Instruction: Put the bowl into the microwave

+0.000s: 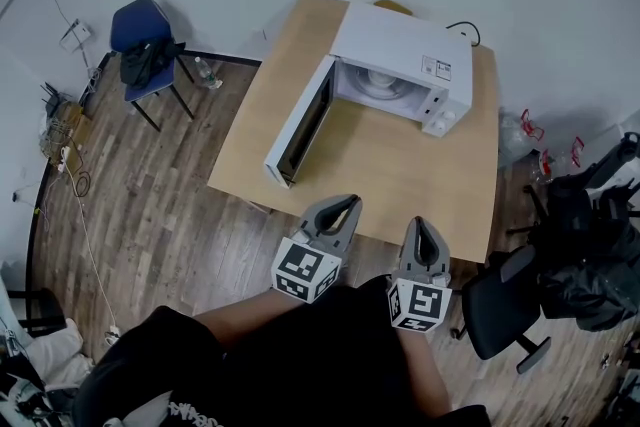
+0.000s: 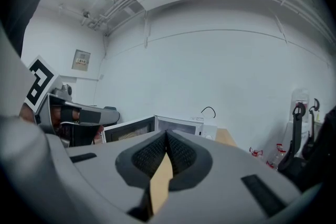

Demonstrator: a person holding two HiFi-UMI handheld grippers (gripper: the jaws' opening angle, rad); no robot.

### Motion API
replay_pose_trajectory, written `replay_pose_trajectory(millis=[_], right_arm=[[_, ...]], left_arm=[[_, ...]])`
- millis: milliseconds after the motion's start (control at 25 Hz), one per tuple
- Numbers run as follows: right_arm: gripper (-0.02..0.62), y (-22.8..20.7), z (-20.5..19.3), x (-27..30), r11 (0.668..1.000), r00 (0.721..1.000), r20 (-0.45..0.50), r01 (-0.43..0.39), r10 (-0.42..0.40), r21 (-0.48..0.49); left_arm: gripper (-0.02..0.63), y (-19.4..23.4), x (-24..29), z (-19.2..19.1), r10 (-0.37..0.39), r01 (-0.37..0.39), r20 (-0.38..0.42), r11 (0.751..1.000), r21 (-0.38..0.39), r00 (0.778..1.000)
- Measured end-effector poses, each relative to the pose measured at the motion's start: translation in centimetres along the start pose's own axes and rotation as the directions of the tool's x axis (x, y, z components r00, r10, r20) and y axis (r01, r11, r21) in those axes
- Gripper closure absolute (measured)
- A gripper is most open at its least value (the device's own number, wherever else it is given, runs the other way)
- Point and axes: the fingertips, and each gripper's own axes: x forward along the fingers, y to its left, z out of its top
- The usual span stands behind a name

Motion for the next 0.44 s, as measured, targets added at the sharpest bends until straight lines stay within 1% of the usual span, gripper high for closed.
replay_pose_trajectory(millis=[200, 440], right_arm=[[0.535, 0.5, -0.1, -0.1, 1.000, 1.000, 0.002, -0.001, 0.001, -0.008], [0.535, 1.4, -0.3, -0.5, 1.000, 1.000, 0.002, -0.005, 0.005, -0.005]], left_arm=[[0.584, 0.2, -0.7, 0.2, 0.002, -0.002, 0.021, 1.000, 0.000, 1.000], [0.584, 0.6, -1.5, -0.2, 0.013, -0.013, 0.012, 1.000, -0.010, 1.000]])
